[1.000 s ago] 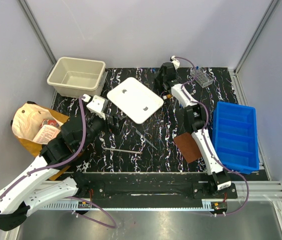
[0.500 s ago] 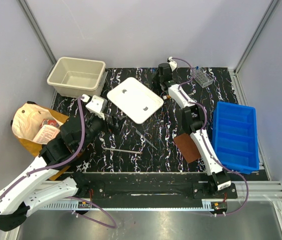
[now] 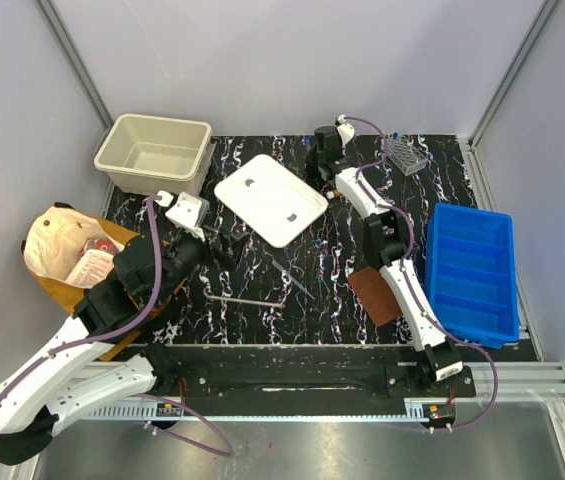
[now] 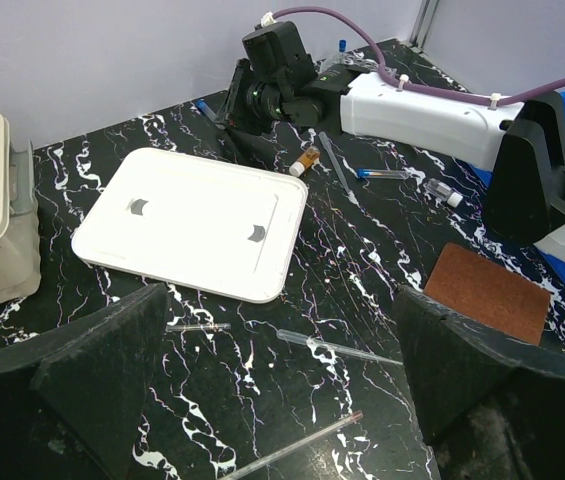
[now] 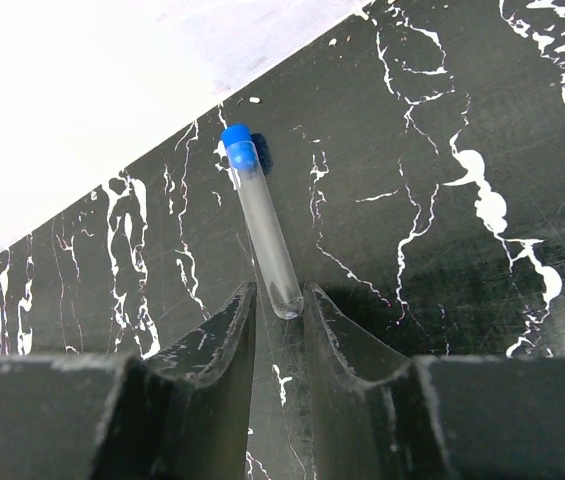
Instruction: Organize the chemistry lab equipment
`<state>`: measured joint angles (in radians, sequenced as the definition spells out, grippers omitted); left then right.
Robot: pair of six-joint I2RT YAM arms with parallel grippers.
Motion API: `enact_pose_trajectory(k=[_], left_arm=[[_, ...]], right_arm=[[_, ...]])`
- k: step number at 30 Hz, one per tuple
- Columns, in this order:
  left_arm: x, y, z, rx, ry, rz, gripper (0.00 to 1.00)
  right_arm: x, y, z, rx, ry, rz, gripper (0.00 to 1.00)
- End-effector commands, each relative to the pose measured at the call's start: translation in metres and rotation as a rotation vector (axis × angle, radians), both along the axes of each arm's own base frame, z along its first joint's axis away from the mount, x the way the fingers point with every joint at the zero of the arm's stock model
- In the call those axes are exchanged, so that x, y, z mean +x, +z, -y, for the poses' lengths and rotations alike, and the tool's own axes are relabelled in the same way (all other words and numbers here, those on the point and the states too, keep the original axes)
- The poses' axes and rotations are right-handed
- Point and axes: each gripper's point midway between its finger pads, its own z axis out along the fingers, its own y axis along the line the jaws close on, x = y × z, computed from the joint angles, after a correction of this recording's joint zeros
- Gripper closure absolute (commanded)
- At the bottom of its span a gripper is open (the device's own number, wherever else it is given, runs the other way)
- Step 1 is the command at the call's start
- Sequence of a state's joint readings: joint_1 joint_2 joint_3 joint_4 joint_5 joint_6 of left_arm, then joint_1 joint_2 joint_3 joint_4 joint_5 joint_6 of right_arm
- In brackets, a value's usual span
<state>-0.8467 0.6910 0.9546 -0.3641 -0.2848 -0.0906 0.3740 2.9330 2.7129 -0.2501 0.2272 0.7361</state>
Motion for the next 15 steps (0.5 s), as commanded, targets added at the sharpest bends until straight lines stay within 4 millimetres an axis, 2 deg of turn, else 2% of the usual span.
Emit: enact_pose_trajectory(k=[1,10,13,15], left_arm=[[0.000,0.020,-0.002,-0.066,0.009,0.050,0.01],[-0.001,0.020,-0.003,-0.070,0.010,0.053,0.01],[-0.001,0.021,-0.004,-0.071,0.013,0.054,0.01],[0.000,0.021,-0.005,-0.072,0.018,0.055,0.01]], right_arm=[[-0.006,0.018,-0.004,-0.008,-0.014,-0.013,0.69],[-0.010,0.011,0.002,0.007,-0.048,-0.054,0.74],[-0.009,0.010,0.005,0.021,-0.058,-0.061,0.83],[-0.010,0.009,0.008,0.024,-0.068,-0.069,0.84]])
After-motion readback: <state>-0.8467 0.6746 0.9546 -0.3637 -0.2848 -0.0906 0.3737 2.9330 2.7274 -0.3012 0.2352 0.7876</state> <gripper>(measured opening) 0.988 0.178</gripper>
